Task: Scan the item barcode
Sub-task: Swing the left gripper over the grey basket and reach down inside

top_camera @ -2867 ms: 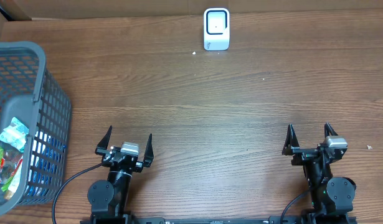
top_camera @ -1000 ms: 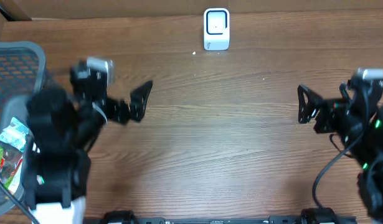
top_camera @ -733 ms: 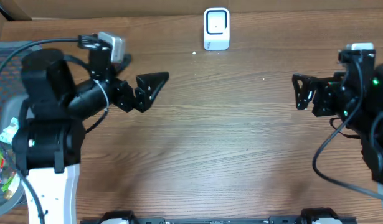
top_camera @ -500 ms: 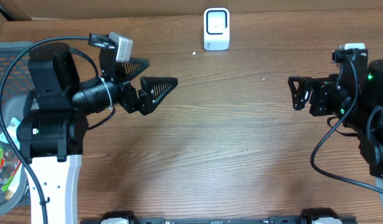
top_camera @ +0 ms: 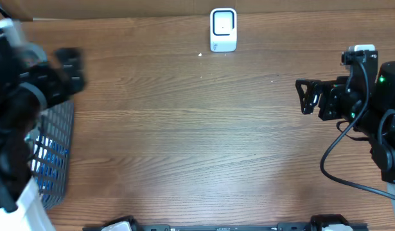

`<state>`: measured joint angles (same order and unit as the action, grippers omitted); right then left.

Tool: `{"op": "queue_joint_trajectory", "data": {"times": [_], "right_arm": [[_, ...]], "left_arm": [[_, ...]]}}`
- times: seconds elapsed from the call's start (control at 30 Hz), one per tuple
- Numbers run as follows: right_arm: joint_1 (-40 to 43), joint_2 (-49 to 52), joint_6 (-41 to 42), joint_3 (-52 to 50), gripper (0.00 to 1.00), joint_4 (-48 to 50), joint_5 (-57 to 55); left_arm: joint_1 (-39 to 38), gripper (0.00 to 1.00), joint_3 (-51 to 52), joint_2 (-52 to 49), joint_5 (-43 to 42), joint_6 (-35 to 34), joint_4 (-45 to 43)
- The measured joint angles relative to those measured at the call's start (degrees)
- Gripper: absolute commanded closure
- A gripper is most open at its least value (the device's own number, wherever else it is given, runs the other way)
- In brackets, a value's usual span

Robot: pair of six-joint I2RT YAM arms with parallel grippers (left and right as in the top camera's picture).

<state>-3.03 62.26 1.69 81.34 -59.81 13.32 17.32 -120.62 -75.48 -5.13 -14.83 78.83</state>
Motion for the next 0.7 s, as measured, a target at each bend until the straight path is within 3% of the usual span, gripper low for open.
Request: {"op": "queue_joint_trajectory", "data": {"times": [0.13, 0.37, 0.57, 0.7], "right_arm": [[0.0, 0.0, 0.0, 0.0, 0.0, -1.46, 0.02], [0.0, 0.0, 0.0, -0.02, 0.0, -1.53, 0.0], [0.0, 0.0, -0.02, -0.02, 0.0, -1.57, 0.0], [-0.02, 0.0, 0.0, 0.0, 0.0, -1.6, 0.02]], "left_arm": [[14.14, 0.0, -2.08, -2.58, 9.11, -6.99, 8.74], [32.7, 0.0, -1.99, -10.34, 10.1, -10.8, 10.91], [34.91, 0.03, -1.44, -18.01, 10.08, -10.8, 12.11], [34.91, 0.09, -0.9, -24.44, 9.88, -10.54, 12.02]]}}
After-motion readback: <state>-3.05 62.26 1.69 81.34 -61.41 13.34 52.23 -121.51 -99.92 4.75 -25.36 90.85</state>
